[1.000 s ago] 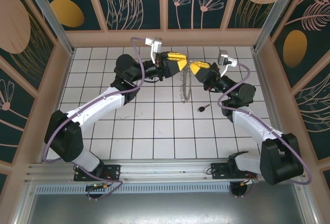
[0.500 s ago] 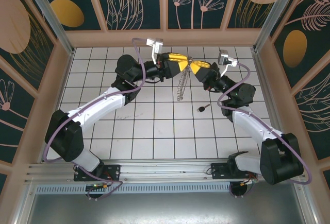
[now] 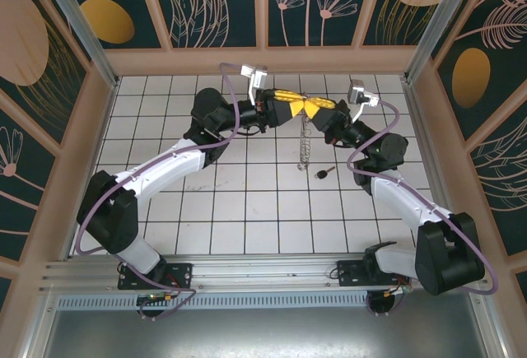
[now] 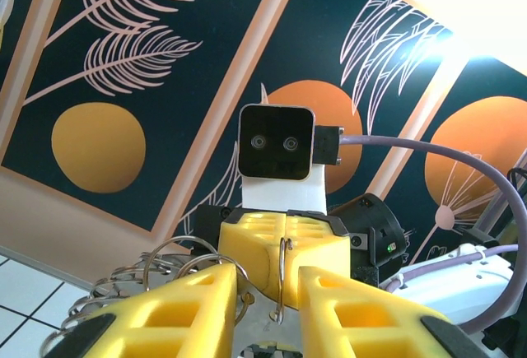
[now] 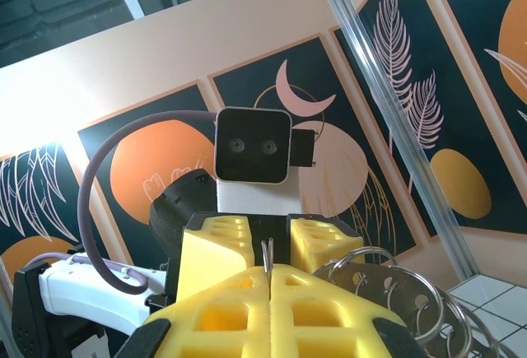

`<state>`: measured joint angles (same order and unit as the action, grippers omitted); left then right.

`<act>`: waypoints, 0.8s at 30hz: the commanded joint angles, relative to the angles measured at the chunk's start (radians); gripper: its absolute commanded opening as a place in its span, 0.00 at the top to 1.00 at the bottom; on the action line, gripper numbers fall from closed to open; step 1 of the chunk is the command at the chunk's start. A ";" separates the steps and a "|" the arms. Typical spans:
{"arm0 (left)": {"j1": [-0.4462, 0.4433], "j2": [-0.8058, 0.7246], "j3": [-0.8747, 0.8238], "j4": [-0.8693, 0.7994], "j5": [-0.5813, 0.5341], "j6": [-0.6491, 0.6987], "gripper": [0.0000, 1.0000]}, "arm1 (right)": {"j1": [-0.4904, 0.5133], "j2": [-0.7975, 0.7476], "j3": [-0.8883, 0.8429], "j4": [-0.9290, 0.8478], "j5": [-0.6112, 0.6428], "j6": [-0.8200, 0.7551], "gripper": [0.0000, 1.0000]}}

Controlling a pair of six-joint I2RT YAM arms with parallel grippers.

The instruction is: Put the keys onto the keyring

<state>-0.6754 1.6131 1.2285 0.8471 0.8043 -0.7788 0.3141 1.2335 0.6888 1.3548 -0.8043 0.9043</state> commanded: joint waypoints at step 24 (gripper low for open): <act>-0.013 -0.033 0.031 -0.265 -0.021 0.367 1.00 | -0.122 -0.195 0.023 -0.355 0.054 -0.126 0.48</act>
<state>-0.6804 1.6184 1.2449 0.7059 0.8143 -0.5762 0.2310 1.1294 0.6895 1.0977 -0.7788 0.8307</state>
